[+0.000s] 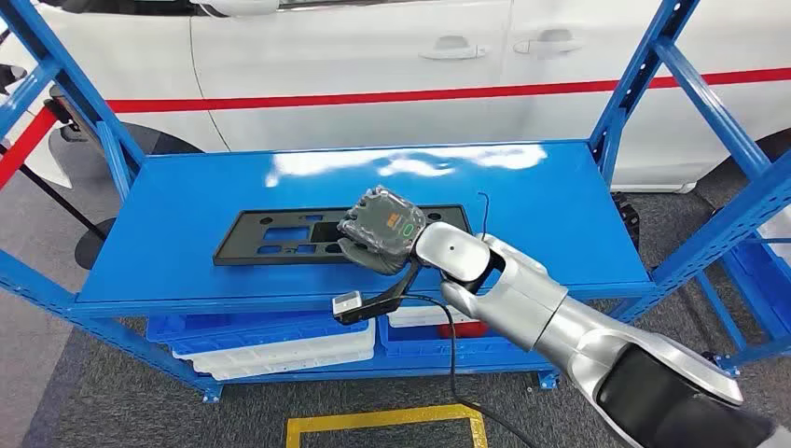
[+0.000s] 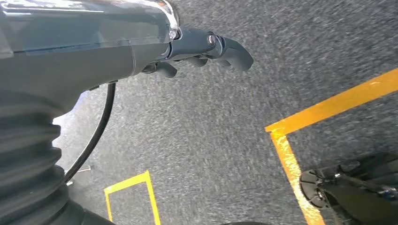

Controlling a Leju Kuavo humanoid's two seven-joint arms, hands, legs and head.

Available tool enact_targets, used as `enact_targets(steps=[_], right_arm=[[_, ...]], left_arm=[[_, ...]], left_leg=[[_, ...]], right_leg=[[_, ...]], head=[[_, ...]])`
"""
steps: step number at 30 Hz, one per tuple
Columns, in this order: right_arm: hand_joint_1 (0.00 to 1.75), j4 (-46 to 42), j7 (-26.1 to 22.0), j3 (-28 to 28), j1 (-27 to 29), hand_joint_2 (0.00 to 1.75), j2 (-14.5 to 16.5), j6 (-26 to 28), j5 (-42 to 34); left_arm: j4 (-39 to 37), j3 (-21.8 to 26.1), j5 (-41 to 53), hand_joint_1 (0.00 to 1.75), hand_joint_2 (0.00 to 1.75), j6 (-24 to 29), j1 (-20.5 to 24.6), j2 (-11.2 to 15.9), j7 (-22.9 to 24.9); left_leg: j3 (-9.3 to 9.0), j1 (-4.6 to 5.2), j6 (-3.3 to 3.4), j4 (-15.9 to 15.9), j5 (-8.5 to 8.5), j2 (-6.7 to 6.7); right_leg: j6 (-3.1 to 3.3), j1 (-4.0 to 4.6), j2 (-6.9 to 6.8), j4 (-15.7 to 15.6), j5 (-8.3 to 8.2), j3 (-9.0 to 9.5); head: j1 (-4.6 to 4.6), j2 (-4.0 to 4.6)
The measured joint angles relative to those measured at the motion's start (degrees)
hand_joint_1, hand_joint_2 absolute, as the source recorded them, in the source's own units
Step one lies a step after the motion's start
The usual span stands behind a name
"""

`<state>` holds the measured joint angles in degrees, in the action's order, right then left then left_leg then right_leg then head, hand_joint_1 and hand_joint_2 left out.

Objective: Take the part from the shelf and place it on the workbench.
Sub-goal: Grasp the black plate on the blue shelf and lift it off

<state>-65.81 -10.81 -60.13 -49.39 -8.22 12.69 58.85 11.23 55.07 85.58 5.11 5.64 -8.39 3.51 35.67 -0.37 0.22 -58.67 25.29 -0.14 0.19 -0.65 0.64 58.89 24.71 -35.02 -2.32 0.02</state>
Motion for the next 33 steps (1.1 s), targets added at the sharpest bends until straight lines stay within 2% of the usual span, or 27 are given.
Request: enact_targets(steps=[1,5,9,14,20,33], right_arm=[[1.75,0.4,0.0,0.0,0.7,0.0,0.1,0.5,0.0],[1.75,3.1,0.2,0.1,5.1,0.0,0.9,4.1,0.4],[1.75,6.0,0.5,0.8,9.0,0.0,2.1,7.3,1.2],[1.75,9.7,-0.4,2.5,12.2,0.0,4.9,8.8,1.2],[1.75,12.6,-1.2,4.1,13.1,0.0,7.5,9.5,1.6],[1.75,12.9,-1.7,7.5,14.0,0.0,8.0,8.1,2.6]], left_arm=[[0.0,0.1,0.0,0.0,1.75,0.0,0.0,0.0,0.0],[0.0,0.6,-0.1,0.0,1.75,0.0,-0.3,-0.1,0.1],[0.0,0.8,0.0,0.0,1.75,0.0,-0.2,-0.1,0.1],[0.0,0.8,0.6,0.0,1.75,-0.1,-0.1,-0.3,0.3],[0.0,0.8,0.8,0.0,1.75,0.1,-0.1,-0.3,0.4],[0.0,0.8,0.5,0.0,1.75,2.4,-0.1,-0.4,-1.0]], left_leg=[[-0.13,0.05,0.03,0.1,-0.4,0.03],[-0.61,-0.01,-0.62,0.5,-1.67,0.43],[-0.68,0.15,-0.02,0.5,-1.37,0.55],[-0.73,0.21,0.36,0.5,-1.14,0.52],[-0.74,0.3,0.47,0.5,-1.08,0.52],[-0.82,0.28,0.46,0.5,-1.09,0.5]], right_leg=[[-0.21,-0.04,-0.01,0.0,0.1,0.05],[-0.02,0.05,-0.3,-0.1,0.59,0.41],[-0.3,-0.12,-0.34,-0.7,0.55,0.88],[-0.71,-0.16,-0.31,-1.2,0.54,1.13],[-1.24,-0.26,-0.31,-1.2,0.53,1.17],[-1.28,-0.24,-0.3,-1.2,0.53,1.17]], head=[[0.0,0.0],[0.01,0.0],[0.01,0.0],[0.0,0.0],[0.0,0.0],[0.0,0.0]])
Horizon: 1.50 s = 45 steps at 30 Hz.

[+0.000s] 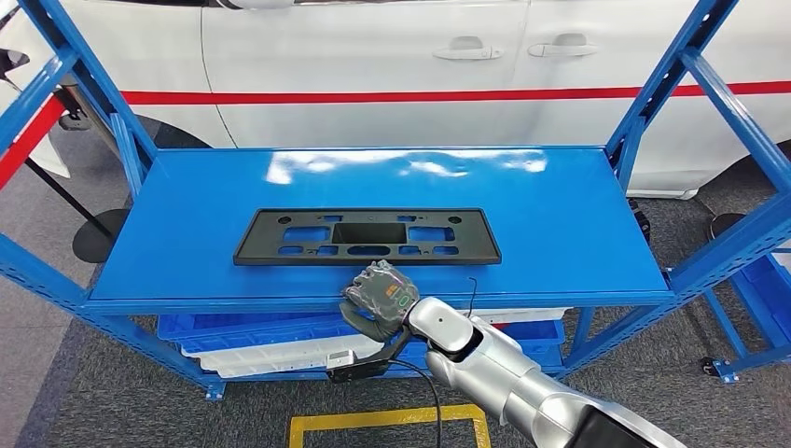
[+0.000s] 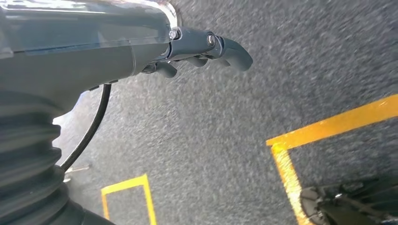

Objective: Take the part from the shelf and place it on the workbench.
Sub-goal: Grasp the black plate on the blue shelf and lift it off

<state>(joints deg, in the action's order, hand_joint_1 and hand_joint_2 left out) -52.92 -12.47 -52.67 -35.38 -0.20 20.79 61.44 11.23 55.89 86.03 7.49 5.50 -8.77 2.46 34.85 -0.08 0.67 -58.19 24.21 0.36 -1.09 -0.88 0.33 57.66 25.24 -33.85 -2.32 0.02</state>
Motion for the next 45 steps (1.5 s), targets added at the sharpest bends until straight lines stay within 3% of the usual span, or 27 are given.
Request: enact_targets(steps=[5,9,13,16,20,32,36,45], right_arm=[[1.75,0.0,0.4,0.8,0.6,0.0,0.0,0.0,0.9],[1.75,-0.4,0.7,1.7,1.4,0.0,-0.1,0.0,2.3],[0.0,-0.6,0.5,2.2,1.7,1.75,-0.1,-0.4,3.3],[0.0,-0.6,0.5,2.4,1.7,1.75,-0.1,-0.8,3.6],[0.0,-0.6,0.5,2.6,1.7,1.75,-0.1,-0.8,3.7],[0.0,-1.5,0.7,2.6,1.7,1.75,-0.1,-0.8,5.0],[0.0,-5.7,3.5,2.8,0.9,1.75,-0.5,-0.9,10.2],[0.0,-15.0,4.6,3.9,-3.7,1.75,-3.8,-5.6,13.4]], left_arm=[[0.0,0.0,0.4,0.0,1.75,2.1,0.0,0.0,-2.6],[0.0,0.0,-0.8,0.0,1.75,6.9,-0.1,-0.1,-9.7],[0.0,0.3,-2.4,0.0,1.75,7.0,0.0,0.0,-14.2],[0.0,0.3,-2.4,0.0,1.75,7.5,-0.1,0.0,-14.3],[0.0,0.3,-2.4,0.0,0.0,7.6,-0.1,0.0,-13.9],[0.0,0.4,-3.4,0.0,0.0,5.5,0.0,0.0,-14.4],[0.0,0.9,-4.7,0.0,0.0,-0.5,-0.1,0.0,-15.0],[0.0,1.4,-4.7,0.0,0.0,-1.9,-0.2,0.1,-13.7]], left_leg=[[0.0,0.0,0.0,0.0,0.0,-0.01],[0.0,0.0,0.0,0.0,0.0,-0.01],[-0.01,0.0,0.0,0.0,0.0,-0.01],[-0.01,0.0,0.0,0.0,0.0,-0.01],[-0.01,0.0,0.0,0.0,0.0,-0.01],[-0.02,0.0,0.0,0.0,0.0,-0.01],[-0.02,0.0,0.0,0.0,0.0,-0.02],[-0.02,0.01,0.01,0.0,-0.01,-0.02]], right_leg=[[0.0,0.0,0.0,0.0,0.0,0.0],[0.0,-0.01,0.0,0.0,0.0,0.02],[0.0,-0.01,0.02,0.0,0.0,0.02],[0.0,-0.01,0.0,0.0,0.0,0.03],[0.0,-0.01,0.01,0.0,0.0,0.03],[0.0,-0.01,0.01,0.0,0.0,0.02],[0.0,-0.01,0.02,0.0,0.0,0.02],[-0.01,-0.02,0.02,0.0,0.0,0.03]], head=[[0.0,0.0],[0.0,0.0],[0.0,0.0],[0.0,0.0],[0.0,0.0],[0.0,0.0],[0.0,0.0],[0.0,0.0]])
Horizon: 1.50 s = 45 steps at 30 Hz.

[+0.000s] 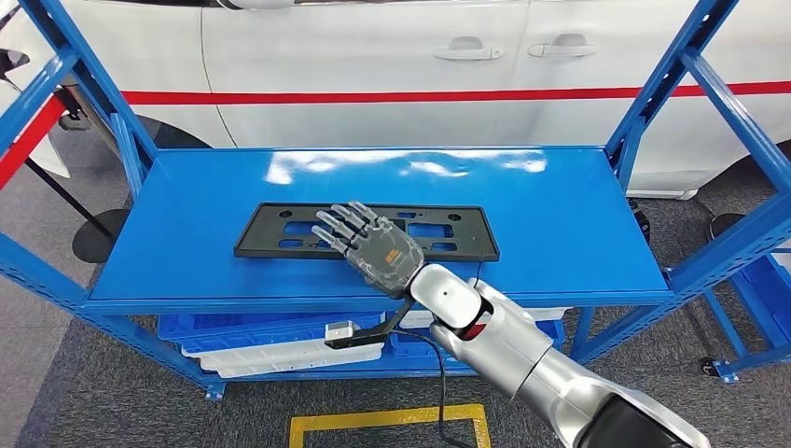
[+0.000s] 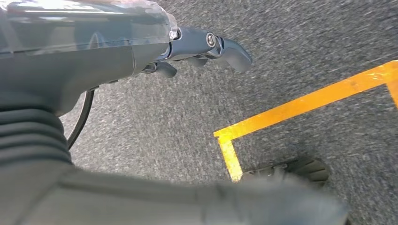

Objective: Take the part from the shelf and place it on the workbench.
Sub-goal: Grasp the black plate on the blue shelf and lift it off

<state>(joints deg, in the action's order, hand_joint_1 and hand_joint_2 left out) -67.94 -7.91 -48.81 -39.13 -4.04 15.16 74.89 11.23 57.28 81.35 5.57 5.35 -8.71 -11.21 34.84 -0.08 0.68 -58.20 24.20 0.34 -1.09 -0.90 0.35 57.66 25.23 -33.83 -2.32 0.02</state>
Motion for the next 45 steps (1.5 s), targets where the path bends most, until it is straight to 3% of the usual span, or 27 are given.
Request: enact_targets(steps=[11,16,23,45], right_arm=[[0.0,-0.4,-2.9,-1.2,-6.1,1.75,-1.3,-2.7,-5.4],[0.0,8.3,-5.2,-3.4,-7.0,1.75,2.9,1.3,-10.7],[0.0,17.8,-5.0,-4.9,-6.8,1.75,9.0,3.7,-11.5],[0.0,28.1,-4.0,-5.2,-5.7,1.75,15.0,6.4,-10.3]], left_arm=[[0.0,0.0,0.1,0.0,0.0,-0.4,0.4,0.0,0.9],[0.0,0.0,-0.4,0.0,0.0,-0.3,1.0,0.0,1.0],[0.0,0.0,-0.7,0.0,0.0,-0.3,1.0,0.0,1.0],[0.0,-0.2,1.3,0.0,0.0,-0.6,1.5,-0.4,2.3]], left_leg=[[-0.01,0.0,0.02,0.0,-0.02,0.01],[-0.05,-0.02,0.02,0.0,-0.02,0.0],[-0.05,-0.04,0.01,0.0,-0.02,0.01],[-0.05,-0.02,0.01,0.0,-0.02,0.0]], right_leg=[[0.0,0.01,-0.02,0.0,0.0,0.04],[0.0,0.04,0.0,0.0,0.0,0.06],[0.01,0.05,-0.01,0.0,0.02,0.06],[0.01,0.03,0.0,0.0,0.02,0.05]], head=[[0.0,0.0],[0.0,0.0],[0.0,0.0],[0.0,0.0]])
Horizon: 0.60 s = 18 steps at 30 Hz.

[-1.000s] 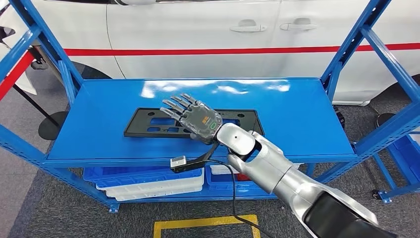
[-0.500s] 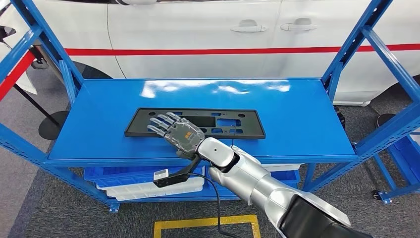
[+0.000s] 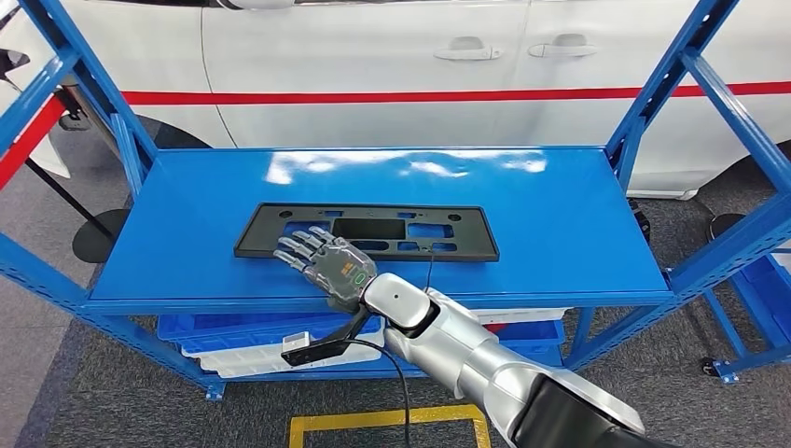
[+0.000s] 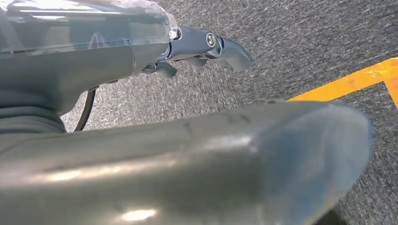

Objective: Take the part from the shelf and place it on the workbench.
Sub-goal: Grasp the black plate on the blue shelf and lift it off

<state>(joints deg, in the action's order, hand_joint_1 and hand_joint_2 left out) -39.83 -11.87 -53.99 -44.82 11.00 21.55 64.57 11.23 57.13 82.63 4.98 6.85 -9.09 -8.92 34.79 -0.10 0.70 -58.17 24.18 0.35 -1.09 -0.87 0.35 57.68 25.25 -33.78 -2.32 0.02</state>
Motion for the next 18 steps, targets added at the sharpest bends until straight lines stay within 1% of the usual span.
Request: enact_targets(steps=[7,13,17,18], right_arm=[[0.0,3.4,-0.2,0.9,-0.9,1.75,1.7,1.2,0.6],[0.0,5.2,0.2,2.0,-1.7,1.75,2.5,1.9,2.6],[0.0,5.9,0.4,2.2,-3.1,1.75,3.0,1.3,3.5],[0.0,6.0,0.4,2.2,-3.5,1.75,3.1,1.1,3.8]], left_arm=[[0.0,-0.1,0.5,0.0,0.0,0.6,0.3,-0.4,0.2],[0.0,-0.7,1.2,0.0,0.0,0.8,0.4,-0.4,0.3],[0.0,-1.3,1.7,0.0,1.75,0.9,0.6,-0.5,0.3],[0.0,-1.4,1.7,0.0,1.31,0.9,0.6,-0.6,0.1]], left_leg=[[0.0,0.0,0.0,0.0,0.0,0.0],[0.0,0.0,0.0,0.0,0.0,0.0],[0.0,0.0,0.0,0.0,0.0,0.0],[0.0,0.0,0.0,0.0,0.0,0.0]], right_leg=[[0.0,-0.01,0.0,0.0,0.0,0.01],[0.0,-0.01,0.0,0.0,0.0,0.01],[0.0,-0.01,0.0,0.0,0.0,0.0],[0.0,-0.01,0.0,0.0,0.0,0.0]], head=[[0.0,0.0],[0.0,0.0],[0.0,0.0],[0.0,0.0]])
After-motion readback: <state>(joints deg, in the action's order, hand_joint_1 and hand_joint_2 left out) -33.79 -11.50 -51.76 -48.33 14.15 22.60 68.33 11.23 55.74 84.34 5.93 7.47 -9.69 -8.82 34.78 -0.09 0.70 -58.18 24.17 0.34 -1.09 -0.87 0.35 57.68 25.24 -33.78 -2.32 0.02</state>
